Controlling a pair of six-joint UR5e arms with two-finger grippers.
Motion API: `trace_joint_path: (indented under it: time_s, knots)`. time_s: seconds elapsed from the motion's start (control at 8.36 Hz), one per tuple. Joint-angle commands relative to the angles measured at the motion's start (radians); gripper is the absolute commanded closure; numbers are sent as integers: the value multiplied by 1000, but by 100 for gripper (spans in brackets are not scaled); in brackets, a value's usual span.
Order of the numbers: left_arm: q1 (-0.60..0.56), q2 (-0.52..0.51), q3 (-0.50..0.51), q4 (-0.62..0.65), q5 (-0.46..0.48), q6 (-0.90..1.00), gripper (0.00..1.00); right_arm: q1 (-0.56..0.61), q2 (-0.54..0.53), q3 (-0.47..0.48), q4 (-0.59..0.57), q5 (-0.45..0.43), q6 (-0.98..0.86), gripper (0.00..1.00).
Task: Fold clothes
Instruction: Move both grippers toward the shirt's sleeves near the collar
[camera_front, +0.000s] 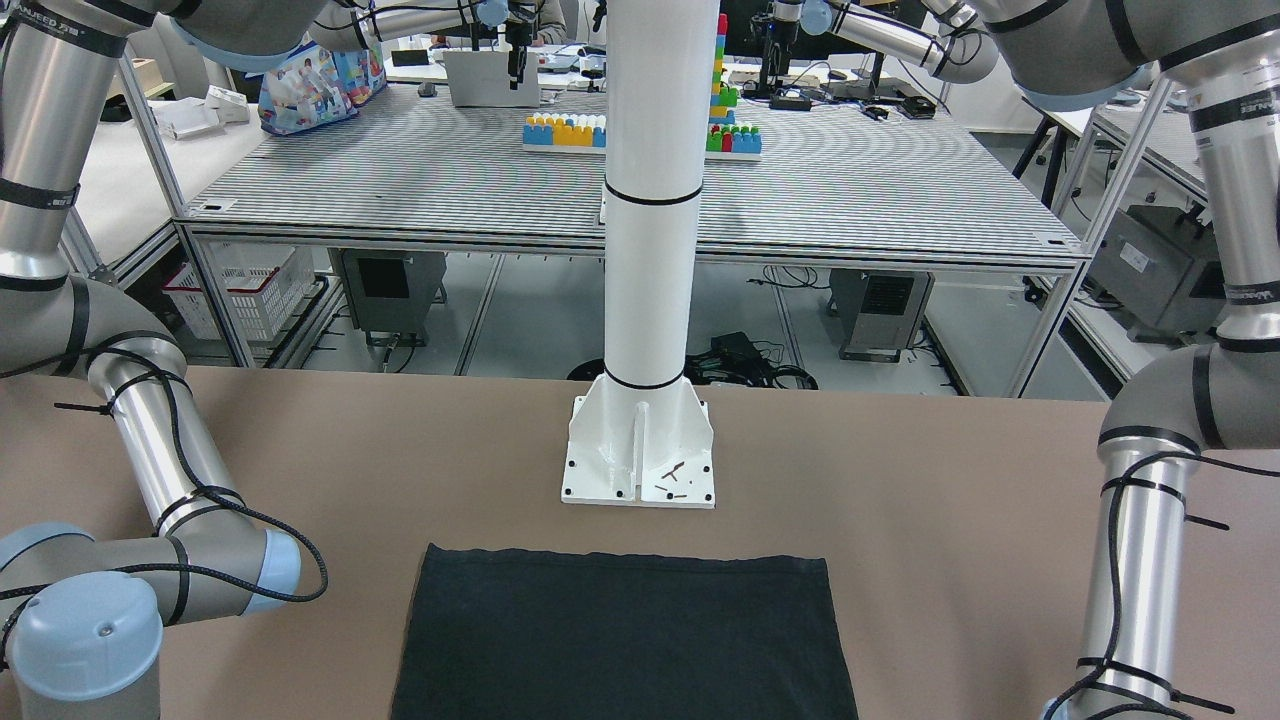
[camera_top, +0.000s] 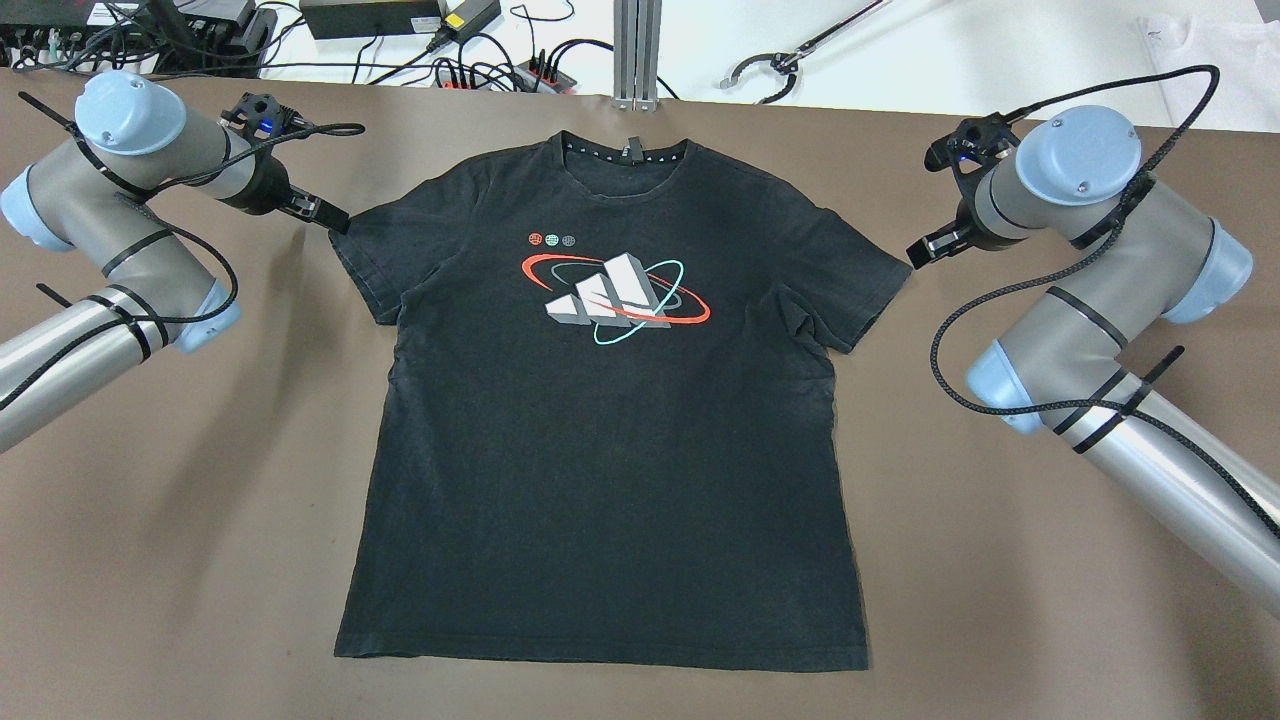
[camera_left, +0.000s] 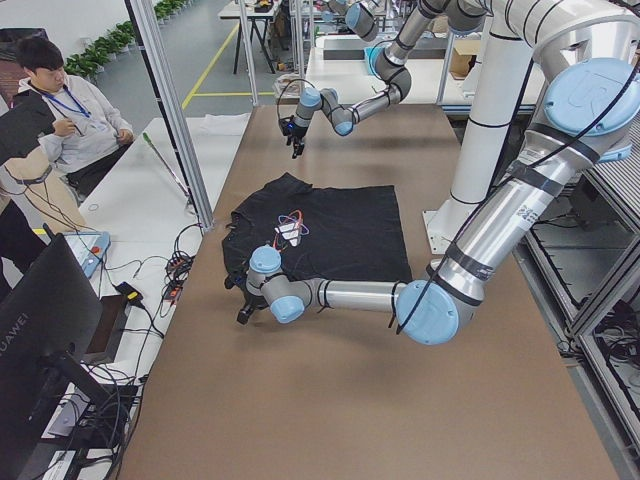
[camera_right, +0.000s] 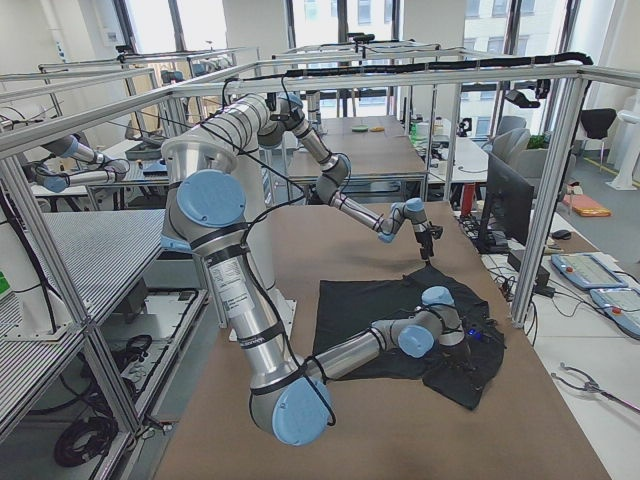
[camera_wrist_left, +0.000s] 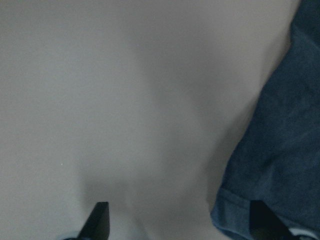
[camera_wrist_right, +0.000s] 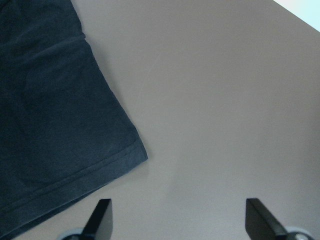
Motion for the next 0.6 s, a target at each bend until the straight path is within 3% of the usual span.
trace_joint_path:
  time_s: [0.0, 0.12, 0.48]
  knots:
    - [23, -23, 7, -6, -4, -52, 16, -2, -4, -5, 26, -2, 1, 6]
    - [25, -16, 6, -8, -6, -52, 22, -2, -9, -5, 35, -2, 1, 6]
    - [25, -1, 4, -34, -9, -52, 26, -2, -12, -7, 35, -3, -1, 6]
